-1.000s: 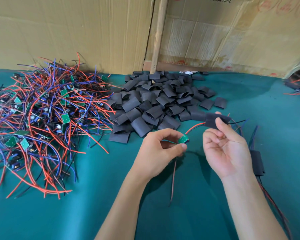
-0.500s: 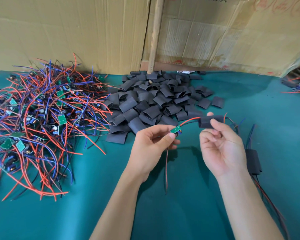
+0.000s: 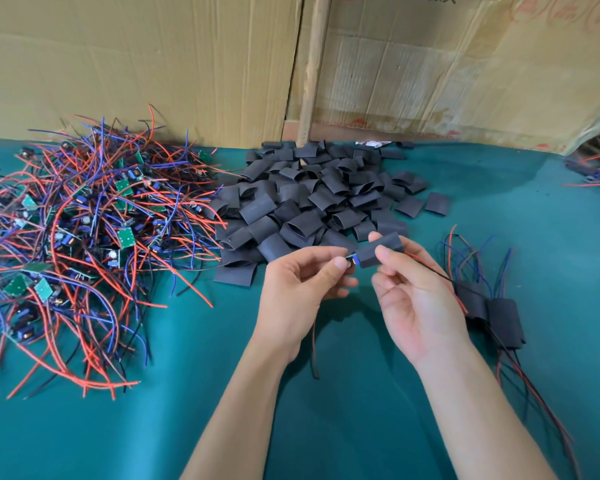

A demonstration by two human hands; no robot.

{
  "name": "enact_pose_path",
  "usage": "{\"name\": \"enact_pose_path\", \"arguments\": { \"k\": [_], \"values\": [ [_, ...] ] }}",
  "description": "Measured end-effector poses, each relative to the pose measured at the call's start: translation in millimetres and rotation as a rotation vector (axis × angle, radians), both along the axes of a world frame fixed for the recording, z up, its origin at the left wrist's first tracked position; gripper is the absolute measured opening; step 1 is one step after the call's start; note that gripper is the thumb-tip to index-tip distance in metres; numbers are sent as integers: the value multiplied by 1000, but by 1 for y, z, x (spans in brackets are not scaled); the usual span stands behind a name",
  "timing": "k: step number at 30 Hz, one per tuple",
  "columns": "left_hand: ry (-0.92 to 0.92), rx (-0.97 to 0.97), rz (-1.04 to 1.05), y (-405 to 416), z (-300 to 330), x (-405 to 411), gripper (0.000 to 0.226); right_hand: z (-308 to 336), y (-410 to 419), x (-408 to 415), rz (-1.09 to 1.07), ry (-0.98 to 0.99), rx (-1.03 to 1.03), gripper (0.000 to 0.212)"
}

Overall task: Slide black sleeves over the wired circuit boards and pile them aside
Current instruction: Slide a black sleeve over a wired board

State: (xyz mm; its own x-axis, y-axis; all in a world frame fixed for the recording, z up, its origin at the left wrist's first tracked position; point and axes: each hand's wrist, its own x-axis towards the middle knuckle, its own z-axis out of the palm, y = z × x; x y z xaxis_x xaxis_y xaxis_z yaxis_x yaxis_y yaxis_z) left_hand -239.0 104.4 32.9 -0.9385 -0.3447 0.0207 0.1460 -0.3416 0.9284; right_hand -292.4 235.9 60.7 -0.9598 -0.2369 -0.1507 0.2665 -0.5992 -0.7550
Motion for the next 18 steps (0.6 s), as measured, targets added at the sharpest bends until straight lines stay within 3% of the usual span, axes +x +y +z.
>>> {"name": "enact_pose_path", "arguments": {
  "k": [9, 13, 18],
  "values": [
    [-31, -98, 86, 6, -1, -1, 5, -2, -6, 5, 40, 16, 65, 29],
    [-53, -204, 130, 8, -3, -4, 12, -1, -5, 7, 136, 36, 214, 32],
    [-39, -226, -23, 5, 1, -3, 15, 7, 2, 7, 94, 80, 292, 10]
  ]
}}
